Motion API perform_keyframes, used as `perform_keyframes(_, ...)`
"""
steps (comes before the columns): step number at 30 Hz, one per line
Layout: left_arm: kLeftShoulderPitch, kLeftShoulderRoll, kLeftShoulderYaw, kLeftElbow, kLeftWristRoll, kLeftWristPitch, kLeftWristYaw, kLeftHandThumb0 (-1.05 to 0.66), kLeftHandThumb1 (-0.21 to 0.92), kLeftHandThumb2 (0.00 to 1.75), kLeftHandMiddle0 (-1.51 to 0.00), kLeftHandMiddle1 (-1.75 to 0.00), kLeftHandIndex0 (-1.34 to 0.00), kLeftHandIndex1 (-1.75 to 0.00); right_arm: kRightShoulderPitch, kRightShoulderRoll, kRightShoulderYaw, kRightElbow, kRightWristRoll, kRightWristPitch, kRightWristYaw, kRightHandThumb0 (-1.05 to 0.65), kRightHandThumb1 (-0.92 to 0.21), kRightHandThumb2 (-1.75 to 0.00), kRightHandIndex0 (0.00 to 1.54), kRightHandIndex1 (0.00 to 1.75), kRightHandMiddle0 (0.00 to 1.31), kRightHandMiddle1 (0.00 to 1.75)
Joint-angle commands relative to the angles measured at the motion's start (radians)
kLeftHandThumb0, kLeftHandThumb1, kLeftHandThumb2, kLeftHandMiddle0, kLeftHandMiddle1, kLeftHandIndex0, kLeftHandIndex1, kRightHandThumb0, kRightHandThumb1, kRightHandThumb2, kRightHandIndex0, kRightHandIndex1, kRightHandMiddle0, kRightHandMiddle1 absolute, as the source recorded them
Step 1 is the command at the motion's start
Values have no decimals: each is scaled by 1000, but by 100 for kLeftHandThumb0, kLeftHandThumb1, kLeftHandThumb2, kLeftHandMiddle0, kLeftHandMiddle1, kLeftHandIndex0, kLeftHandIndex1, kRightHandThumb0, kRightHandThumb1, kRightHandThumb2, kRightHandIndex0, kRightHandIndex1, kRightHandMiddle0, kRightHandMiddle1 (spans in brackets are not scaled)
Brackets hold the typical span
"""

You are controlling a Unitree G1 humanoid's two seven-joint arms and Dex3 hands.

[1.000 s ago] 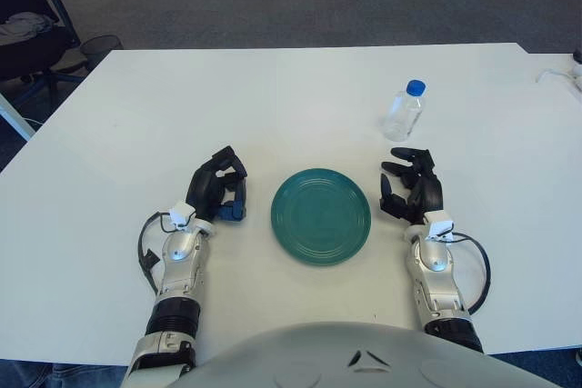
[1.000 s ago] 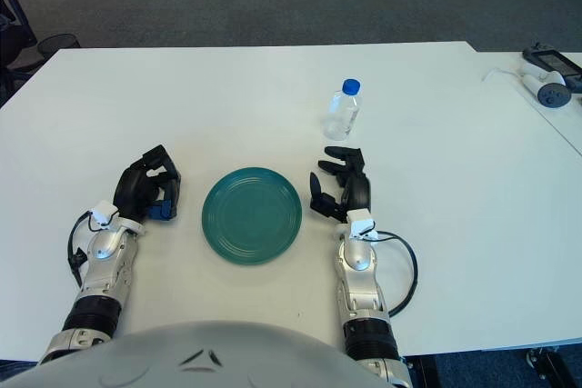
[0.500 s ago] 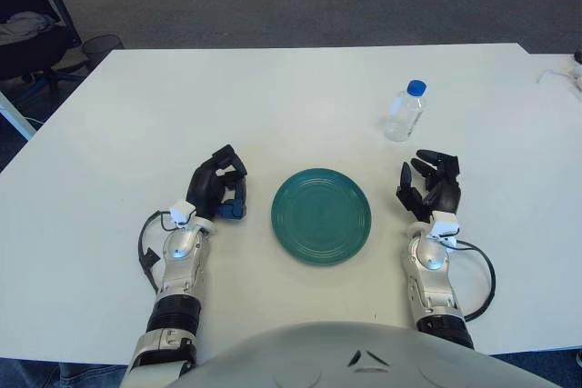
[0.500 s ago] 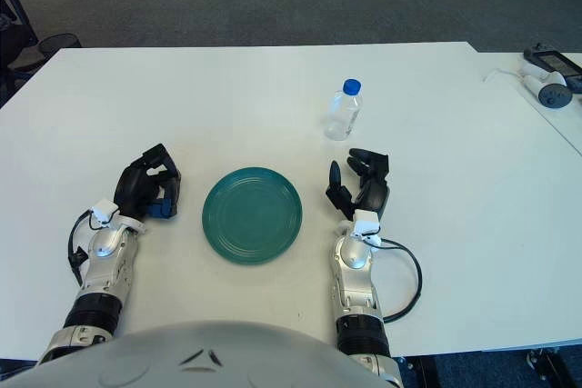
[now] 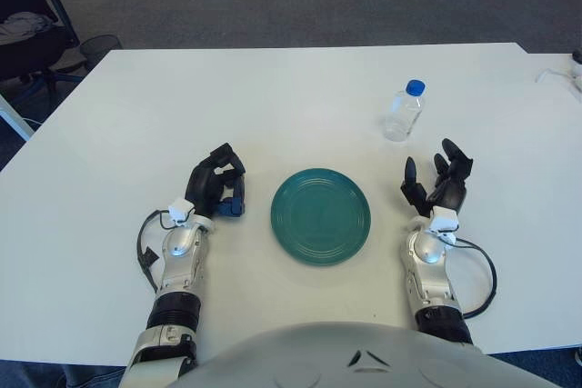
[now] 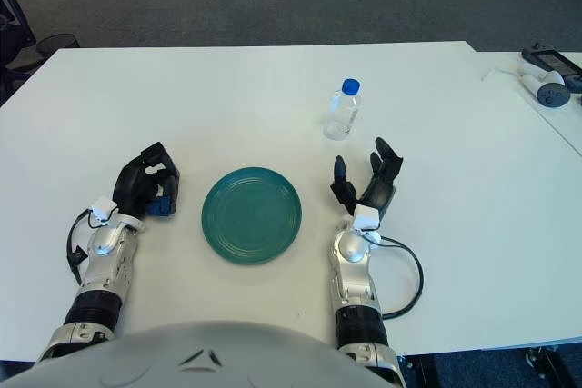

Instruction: Put the bottle into the plate.

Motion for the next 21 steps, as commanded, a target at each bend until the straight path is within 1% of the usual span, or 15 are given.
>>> perform_keyframes(1, 61, -20, -3, 83, -1, 58, 20, -61, 4, 166, -132, -175, -85, -175, 40, -102, -43, 457, 17, -33, 103, -91, -90, -21, 0, 3, 0, 6)
perform_keyframes(4, 62, -20, -4, 81, 4, 53, 23, -61, 4, 166, -132, -175, -85, -175, 36, -111, -33, 470, 20, -59, 119, -97, -91, -17, 0, 1, 0, 2)
perform_keyframes(6, 61, -14, -7, 84, 7, 44, 16, -61, 4, 166, -133, -175, -85, -175, 29, -132, -19, 476, 12, -84, 144, -100, -92, -15, 0, 0, 0, 1)
perform_keyframes(9, 60, -10, -8, 85, 8, 41, 10, -61, 5, 165, -133, -175, -85, -175, 16, -154, -7, 495, 5, -112, 171, -103, -92, -14, 0, 0, 0, 0)
perform_keyframes(12, 61, -13, -6, 81, 0, 50, 8, -61, 5, 165, -133, -175, -84, -175, -3, -166, 3, 513, -2, -120, 187, -104, -92, -13, 0, 0, 0, 0)
perform_keyframes(19, 52, -13, -3, 93, 7, 64, 29, -59, 7, 163, -134, -175, -83, -175, -75, -166, 18, 502, -22, -71, 168, -105, -92, -10, 0, 0, 0, 0)
perform_keyframes(21, 53, -11, -1, 92, 1, 62, 21, -59, 7, 163, -134, -175, -83, -175, -103, -155, 28, 452, -33, -28, 155, -105, -92, -9, 0, 0, 0, 0)
